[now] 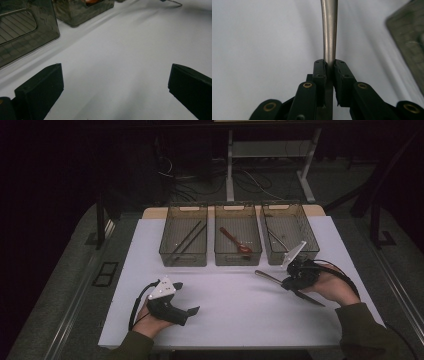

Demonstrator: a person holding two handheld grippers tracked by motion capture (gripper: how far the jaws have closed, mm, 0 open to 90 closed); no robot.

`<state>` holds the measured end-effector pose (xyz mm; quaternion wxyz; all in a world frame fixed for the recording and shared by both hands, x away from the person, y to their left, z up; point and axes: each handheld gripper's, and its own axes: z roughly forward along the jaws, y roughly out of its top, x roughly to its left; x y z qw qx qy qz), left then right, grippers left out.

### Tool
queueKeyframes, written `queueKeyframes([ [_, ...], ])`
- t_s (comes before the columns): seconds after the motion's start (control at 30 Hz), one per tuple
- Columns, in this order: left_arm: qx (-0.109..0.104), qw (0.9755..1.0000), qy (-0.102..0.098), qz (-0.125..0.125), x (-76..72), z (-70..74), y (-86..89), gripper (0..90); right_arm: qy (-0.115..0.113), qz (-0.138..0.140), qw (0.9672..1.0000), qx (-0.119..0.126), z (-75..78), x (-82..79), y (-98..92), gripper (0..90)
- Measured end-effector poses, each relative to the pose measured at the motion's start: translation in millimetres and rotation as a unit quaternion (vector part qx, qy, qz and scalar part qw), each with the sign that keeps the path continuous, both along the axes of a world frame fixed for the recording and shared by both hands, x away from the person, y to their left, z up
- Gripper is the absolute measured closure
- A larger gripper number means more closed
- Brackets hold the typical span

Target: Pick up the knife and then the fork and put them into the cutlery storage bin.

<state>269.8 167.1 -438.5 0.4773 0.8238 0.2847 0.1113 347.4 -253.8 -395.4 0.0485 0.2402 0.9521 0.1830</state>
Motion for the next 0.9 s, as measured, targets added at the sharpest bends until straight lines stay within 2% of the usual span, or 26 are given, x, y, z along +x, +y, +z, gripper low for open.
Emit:
queueKeyframes([
  [0.1, 0.001, 1.0, 0.0, 0.0, 0.0, -0.1, 0.4, 0.0, -0.009, -0.022, 0.9996, 0.016, 5.3, 1.4, -5.7, 79.2],
  [0.13, 0.0, 1.0, -0.001, 0.001, 0.2, -0.1, 0.7, 0.0, -0.006, -0.034, 0.999, 0.029, 7.2, 1.1, -6.8, 79.1],
  [0.27, 0.0, 1.0, 0.0, 0.001, 0.4, 0.0, 1.3, 0.0, -0.017, -0.068, 0.9962, 0.052, 14.8, 1.9, -13.2, 79.1],
  [0.37, -0.001, 1.0, 0.0, 0.002, 0.3, 0.1, 0.6, 0.0, -0.022, -0.093, 0.9924, 0.077, 21.2, 2.4, -20.5, 79.2],
  [0.57, 0.0, 1.0, 0.001, 0.003, 0.1, 0.2, 1.8, 0.0, -0.047, -0.13, 0.9818, 0.13, 38.1, 1.0, -36.1, 79.1],
  [0.67, 0.001, 1.0, 0.001, 0.003, 0.6, 0.0, 2.0, 0.0, -0.061, -0.146, 0.9766, 0.146, 44.8, -0.2, -41.8, 79.1],
  [0.9, 0.001, 1.0, 0.002, 0.003, 0.6, -0.6, 0.5, 0.0, -0.072, -0.165, 0.9688, 0.171, 51.1, 0.0, -49.9, 79.1],
])
